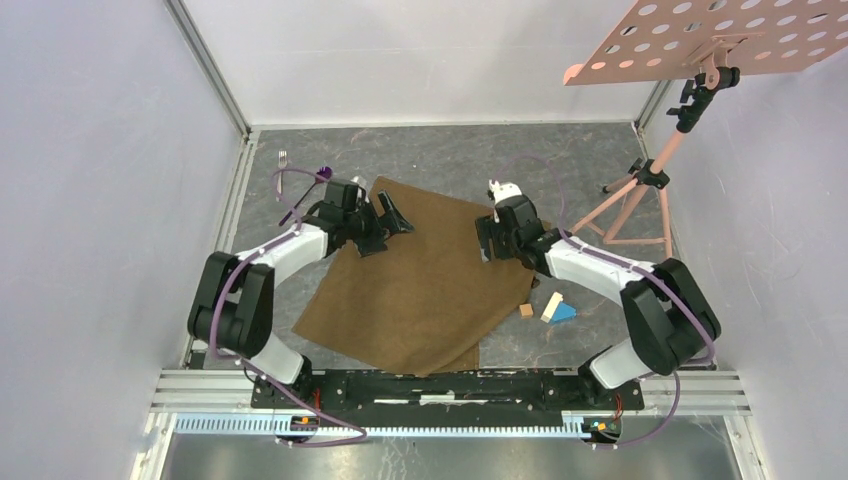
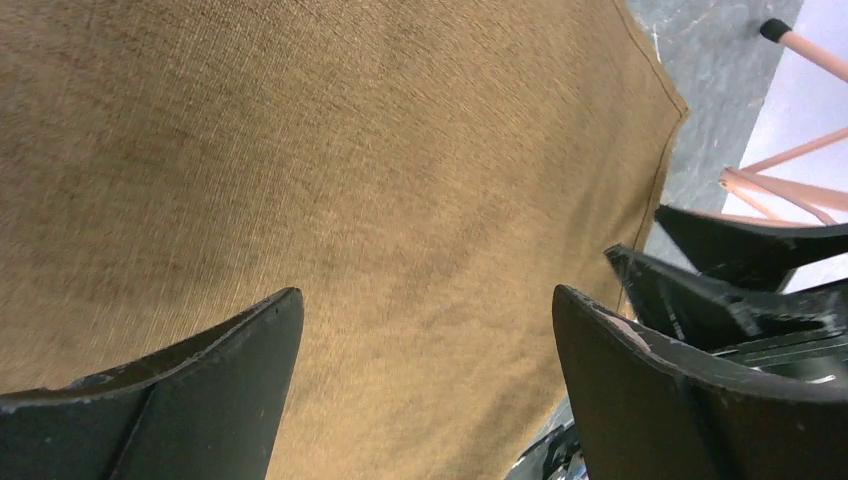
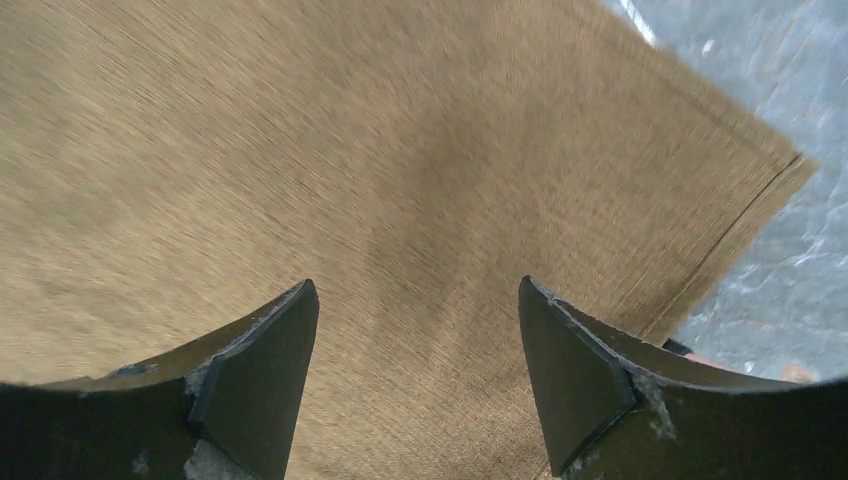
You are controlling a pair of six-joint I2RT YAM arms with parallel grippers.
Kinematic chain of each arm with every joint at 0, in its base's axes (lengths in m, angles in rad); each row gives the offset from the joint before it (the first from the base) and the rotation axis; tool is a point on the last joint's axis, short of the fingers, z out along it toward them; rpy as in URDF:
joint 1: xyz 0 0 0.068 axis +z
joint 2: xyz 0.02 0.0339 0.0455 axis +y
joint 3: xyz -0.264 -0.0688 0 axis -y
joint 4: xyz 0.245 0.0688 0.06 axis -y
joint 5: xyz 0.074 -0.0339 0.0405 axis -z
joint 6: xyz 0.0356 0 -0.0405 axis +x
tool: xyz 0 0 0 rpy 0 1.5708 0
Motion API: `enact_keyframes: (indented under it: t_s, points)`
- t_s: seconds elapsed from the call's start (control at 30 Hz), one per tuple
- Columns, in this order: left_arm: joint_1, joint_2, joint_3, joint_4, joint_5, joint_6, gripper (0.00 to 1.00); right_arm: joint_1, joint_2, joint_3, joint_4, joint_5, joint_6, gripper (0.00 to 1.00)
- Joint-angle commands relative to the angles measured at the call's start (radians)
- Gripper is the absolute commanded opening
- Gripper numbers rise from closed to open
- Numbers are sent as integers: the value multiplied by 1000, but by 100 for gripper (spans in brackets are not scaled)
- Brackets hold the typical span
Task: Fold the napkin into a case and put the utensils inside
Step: Flatten out the crumpled napkin at the center of the board.
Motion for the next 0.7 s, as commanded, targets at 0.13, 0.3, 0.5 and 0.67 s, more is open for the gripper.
enact_keyframes:
  t_s: [0.13, 0.3, 0.5, 0.67]
  points:
    - [-4, 151, 8, 238, -119, -121, 100, -11, 106, -80, 180, 27, 0, 79]
    - [29, 222, 30, 216, -174, -166, 100, -38, 203, -34, 245, 59, 14, 79]
    - [88, 397, 210, 120, -191, -153, 100, -73, 406, 189, 250, 52, -93, 79]
    - [76, 334, 336, 4, -164, -78, 100, -62, 395, 464, -82, 11, -131, 80]
